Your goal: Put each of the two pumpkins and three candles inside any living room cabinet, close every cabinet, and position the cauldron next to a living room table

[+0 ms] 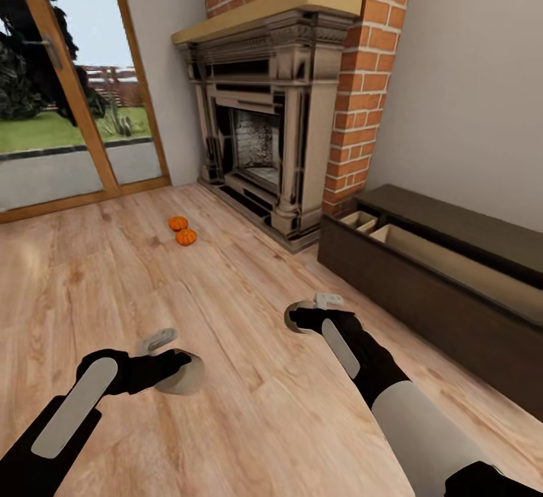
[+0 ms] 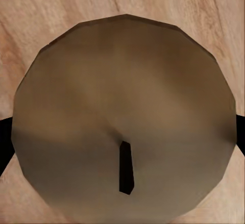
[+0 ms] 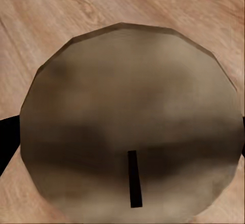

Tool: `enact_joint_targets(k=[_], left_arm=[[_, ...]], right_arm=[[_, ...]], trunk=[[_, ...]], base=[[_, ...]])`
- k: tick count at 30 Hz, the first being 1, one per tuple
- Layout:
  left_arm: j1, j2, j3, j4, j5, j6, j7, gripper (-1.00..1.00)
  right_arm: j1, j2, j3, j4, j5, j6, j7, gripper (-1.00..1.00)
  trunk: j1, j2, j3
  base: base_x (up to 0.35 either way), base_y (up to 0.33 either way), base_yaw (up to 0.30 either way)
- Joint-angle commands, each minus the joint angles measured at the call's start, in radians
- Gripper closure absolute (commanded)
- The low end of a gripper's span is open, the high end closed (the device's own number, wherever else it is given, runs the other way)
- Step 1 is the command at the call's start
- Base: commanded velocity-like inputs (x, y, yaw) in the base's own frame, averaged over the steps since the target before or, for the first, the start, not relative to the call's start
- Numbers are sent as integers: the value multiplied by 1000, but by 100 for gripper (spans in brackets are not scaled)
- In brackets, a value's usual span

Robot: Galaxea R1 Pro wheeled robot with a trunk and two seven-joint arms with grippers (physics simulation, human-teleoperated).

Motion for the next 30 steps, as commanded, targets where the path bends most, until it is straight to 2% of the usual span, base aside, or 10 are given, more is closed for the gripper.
enact_joint_targets(k=[1,8,21,30], left_arm=[[-1,1,-2,-1,10,-2,11,100],[-1,1,-2,-1,10,-2,10,100],[-1,1,-2,-1,7,-2,10,100],[0,1,-3,-1,5,-2,10,100]], right_arm=[[-1,0,2,-2,-11,2,-9,100],[-1,0,2,-2,-11,1,-9,100],[-1,0,2,-2,-11,1,-9,100],[-1,0,2,-3,-11,1,-8,100]], trunk=[[0,0,-1],[0,0,-1],[0,0,-1],[0,0,-1]], base=[[268,224,285],[268,224,199],[279,202,9],[321,77,0]])
